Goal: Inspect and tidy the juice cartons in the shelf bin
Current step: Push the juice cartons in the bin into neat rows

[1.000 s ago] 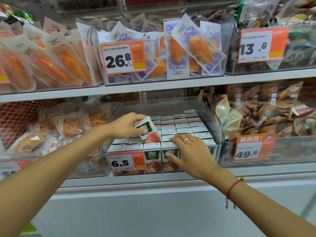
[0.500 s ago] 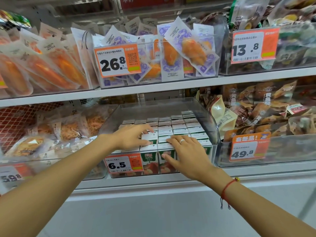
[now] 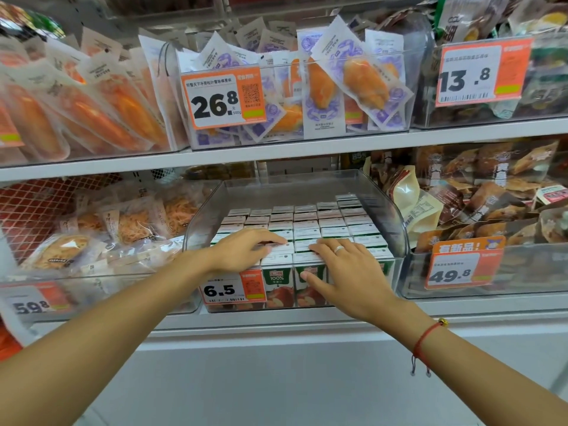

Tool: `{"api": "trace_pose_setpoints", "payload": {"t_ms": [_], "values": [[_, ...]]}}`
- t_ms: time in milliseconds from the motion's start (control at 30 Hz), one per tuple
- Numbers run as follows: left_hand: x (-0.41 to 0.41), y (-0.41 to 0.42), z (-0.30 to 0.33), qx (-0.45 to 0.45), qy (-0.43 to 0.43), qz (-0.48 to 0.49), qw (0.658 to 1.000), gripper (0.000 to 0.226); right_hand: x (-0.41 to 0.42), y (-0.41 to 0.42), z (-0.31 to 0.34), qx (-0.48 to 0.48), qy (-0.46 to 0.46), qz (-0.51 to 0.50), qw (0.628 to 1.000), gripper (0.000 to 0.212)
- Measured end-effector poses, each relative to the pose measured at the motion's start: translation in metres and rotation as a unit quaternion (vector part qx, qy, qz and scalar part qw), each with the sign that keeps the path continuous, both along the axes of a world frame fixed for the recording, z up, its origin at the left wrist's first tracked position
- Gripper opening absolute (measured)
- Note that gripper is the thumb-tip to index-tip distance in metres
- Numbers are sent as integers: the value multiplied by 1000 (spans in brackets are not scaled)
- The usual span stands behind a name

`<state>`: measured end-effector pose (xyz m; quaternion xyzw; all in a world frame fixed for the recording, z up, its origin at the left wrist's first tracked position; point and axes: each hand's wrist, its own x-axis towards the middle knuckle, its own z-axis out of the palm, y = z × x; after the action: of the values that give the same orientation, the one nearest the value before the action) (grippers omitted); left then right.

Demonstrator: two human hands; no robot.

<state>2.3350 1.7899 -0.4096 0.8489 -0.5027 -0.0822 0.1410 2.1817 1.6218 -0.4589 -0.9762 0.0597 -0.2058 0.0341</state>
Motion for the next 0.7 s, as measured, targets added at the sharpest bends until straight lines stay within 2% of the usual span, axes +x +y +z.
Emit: {"api": "trace_pose_setpoints", "payload": {"t_ms": [233, 433, 700], "values": [[12, -10, 9, -2, 29, 10, 1000, 36, -1, -1, -1, -3, 5, 5, 1000, 61], [30, -28, 22, 75, -98, 54, 991, 34, 1, -4, -2, -8, 2, 12, 1000, 61], [43, -43, 32, 132, -100, 17, 986, 41, 1, -5, -3, -3, 1, 11, 1000, 61]]}}
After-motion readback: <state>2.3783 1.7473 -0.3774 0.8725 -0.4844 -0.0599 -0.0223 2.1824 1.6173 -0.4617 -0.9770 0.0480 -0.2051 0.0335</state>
